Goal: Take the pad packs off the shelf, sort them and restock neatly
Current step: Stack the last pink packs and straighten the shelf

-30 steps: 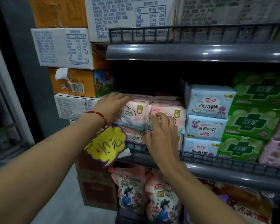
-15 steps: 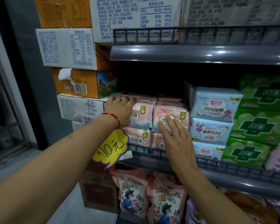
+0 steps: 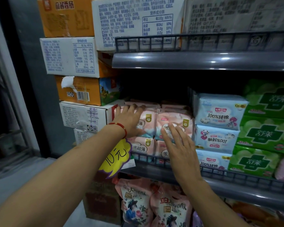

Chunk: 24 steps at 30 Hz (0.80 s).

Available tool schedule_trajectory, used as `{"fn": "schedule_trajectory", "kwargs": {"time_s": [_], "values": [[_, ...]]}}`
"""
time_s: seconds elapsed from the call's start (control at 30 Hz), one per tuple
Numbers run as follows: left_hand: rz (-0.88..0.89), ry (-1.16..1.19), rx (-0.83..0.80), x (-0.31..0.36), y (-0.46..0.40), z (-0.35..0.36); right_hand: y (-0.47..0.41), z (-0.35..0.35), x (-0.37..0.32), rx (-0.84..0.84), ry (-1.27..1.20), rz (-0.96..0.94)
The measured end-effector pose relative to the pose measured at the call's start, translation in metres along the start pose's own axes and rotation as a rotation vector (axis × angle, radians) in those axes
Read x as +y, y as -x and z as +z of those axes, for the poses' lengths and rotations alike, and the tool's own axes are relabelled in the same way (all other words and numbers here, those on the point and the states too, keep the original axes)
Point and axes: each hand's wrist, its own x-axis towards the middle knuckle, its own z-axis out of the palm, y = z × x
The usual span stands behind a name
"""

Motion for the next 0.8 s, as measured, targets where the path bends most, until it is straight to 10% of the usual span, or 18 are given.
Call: {"fn": "schedule_trajectory", "kwargs": {"time_s": [0.47, 0.8], "values": [[0.060, 0.063, -0.042, -0.007, 0.001, -0.013, 0.004, -0.007, -0.005, 0.071, -0.001, -0.063], [0.147, 0.166, 0.254, 0.027, 0.047, -0.021, 0.012, -0.015, 0.007, 0.068, 0.001, -0.085]]}}
